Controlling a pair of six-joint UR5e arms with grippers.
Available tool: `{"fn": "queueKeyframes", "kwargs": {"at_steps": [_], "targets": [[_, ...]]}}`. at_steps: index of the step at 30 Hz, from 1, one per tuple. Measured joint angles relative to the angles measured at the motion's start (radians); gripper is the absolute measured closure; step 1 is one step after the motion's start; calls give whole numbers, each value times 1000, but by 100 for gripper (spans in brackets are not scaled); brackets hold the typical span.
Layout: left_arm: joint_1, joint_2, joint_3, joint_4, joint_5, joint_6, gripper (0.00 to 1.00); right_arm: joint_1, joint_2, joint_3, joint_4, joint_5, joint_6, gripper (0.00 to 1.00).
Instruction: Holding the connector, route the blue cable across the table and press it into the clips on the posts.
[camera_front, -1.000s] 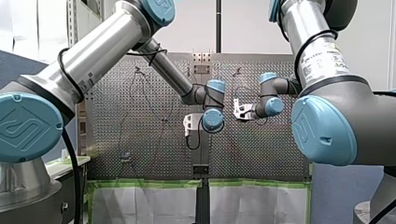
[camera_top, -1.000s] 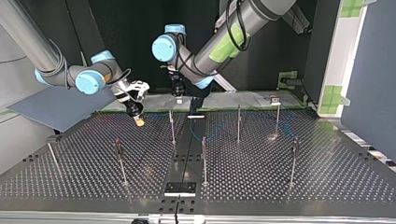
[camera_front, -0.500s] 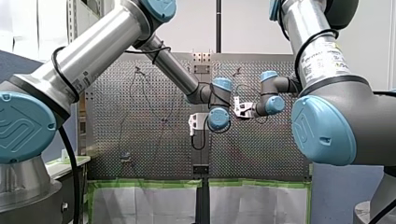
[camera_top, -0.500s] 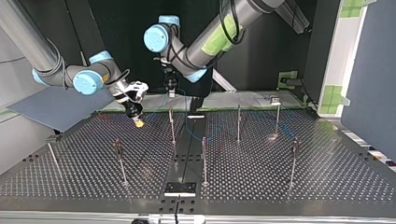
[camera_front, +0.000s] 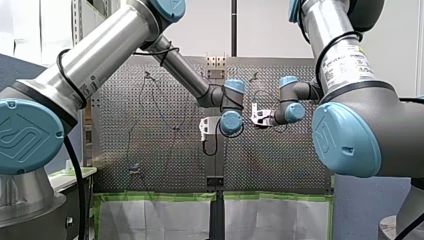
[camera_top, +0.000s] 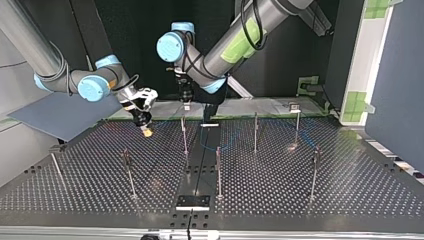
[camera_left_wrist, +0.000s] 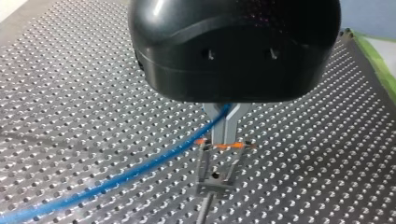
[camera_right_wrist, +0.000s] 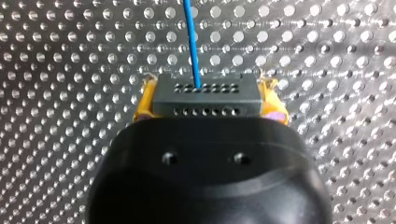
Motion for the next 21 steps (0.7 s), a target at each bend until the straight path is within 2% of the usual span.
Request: {"fn": "queueKeyframes", "kwargs": {"at_steps": [5, 13, 21], "targets": [[10, -4, -23, 36, 23, -2, 100, -1, 13, 2, 0, 12, 0, 100], [45, -15, -27, 71, 89, -4, 100, 0, 49, 2, -2, 16, -8, 100], [103, -22, -22, 94, 151, -5, 100, 0, 53, 2, -8, 21, -8, 100]]}}
